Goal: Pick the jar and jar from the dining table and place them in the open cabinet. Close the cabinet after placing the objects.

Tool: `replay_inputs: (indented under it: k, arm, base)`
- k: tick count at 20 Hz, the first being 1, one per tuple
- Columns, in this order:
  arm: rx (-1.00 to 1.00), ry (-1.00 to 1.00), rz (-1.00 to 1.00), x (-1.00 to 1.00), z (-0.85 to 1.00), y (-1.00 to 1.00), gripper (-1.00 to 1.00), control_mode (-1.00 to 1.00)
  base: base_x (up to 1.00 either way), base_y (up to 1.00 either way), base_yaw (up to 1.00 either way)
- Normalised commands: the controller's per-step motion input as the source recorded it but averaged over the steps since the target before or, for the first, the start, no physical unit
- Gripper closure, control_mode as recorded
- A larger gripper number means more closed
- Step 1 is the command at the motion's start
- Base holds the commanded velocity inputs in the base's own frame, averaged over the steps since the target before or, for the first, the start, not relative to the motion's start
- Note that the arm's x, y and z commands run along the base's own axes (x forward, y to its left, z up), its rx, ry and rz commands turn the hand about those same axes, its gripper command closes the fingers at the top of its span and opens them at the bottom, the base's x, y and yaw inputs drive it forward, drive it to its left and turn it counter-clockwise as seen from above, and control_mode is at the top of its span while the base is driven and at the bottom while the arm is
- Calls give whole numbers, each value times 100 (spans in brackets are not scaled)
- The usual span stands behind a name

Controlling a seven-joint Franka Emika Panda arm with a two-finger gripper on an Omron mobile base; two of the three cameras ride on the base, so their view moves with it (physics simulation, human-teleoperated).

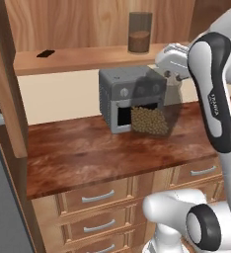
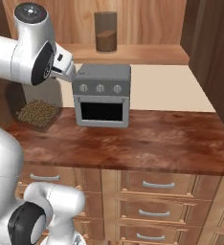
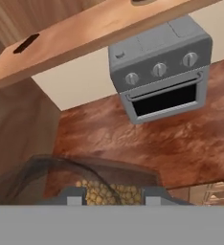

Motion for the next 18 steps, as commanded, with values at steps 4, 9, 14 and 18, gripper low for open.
replay_inputs:
  k: [4,9,14,18]
  arm:
    - [-5,-6,0,0,92,2,100,-100]
    - [-7,-13,0,0,83,8,100,-100]
    - [-4,-21,0,31,64,13,100,-100]
    - [-6,-33,0,19,29,29,100,-100]
  base:
    - [0,0,0]
    - [0,0,0]
    - [0,0,0]
    - [0,0,0]
